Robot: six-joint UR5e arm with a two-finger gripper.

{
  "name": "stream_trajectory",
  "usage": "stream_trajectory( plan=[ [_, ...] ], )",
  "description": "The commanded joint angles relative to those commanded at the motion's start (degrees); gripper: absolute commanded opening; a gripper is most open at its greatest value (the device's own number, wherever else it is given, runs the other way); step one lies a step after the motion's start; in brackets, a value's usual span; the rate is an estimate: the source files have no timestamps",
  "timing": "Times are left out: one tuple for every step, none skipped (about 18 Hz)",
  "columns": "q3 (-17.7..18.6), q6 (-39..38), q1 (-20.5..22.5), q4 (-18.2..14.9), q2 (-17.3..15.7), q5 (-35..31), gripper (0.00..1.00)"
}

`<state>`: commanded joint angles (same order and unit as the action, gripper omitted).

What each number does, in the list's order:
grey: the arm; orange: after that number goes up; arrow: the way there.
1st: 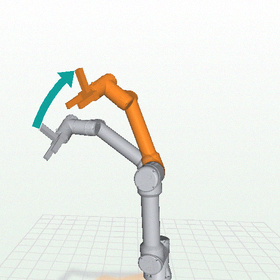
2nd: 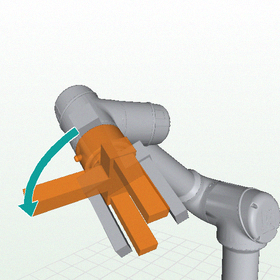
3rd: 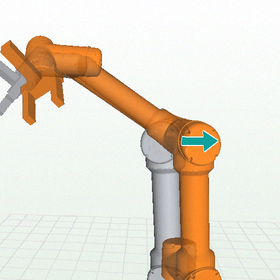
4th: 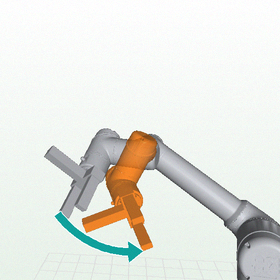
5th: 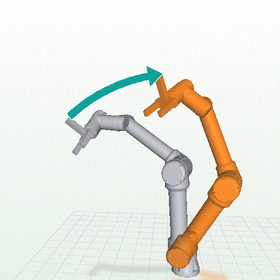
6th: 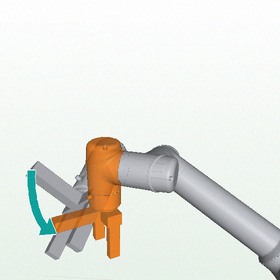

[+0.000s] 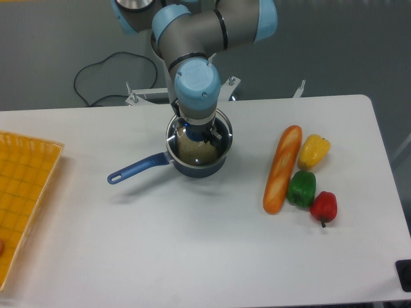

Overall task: Close the pot lid
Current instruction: 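Lower the glass lid down onto the saucepan rim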

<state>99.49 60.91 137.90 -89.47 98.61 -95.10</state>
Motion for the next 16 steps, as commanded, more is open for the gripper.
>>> stream_trajectory(
  plan=[
    [0.09,0.0,0.09,0.0,0.09,0.0,0.33],
    [0.35,0.0,0.09,0.0,0.09,0.0,0.33],
    [0.53,0.0,0.09,-0.09,0.18,0.0,0.33],
    [0.96,0.0,0.09,0.08,0.18,0.0,0.33],
    [1.05,0.0,0.17,0.09,0.26,0.0,0.33],
    [1.14,-0.09,0.26,0.09,0.26,0.0,0.33],
    [1.14,-0.09,0.26,0.0,0.35,0.0,0.33],
    [1.23,-0.09,0.26,0.0,0.35,0.0,0.33],
    [1.32,0.0,0.26,0.0,0.35,0.0,0.33],
    [1.58,-0.09,0.26,0.0,0.35,0.0,0.33],
    [1.67,0.0,0.26,0.0,0.35,0.0,0.33],
    [1.93,0.0,0.26,0.09,0.44,0.0,0.33],
    [2.02,0.0,0.26,0.09,0.44,0.0,0.33],
    [2.2,-0.09,0.26,0.09,0.44,0.0,0.33],
    [2.46,-0.09,0.26,0.09,0.44,0.0,0.33],
    [2.55,0.0,0.18,0.09,0.44,0.0,0.33]
  ],
)
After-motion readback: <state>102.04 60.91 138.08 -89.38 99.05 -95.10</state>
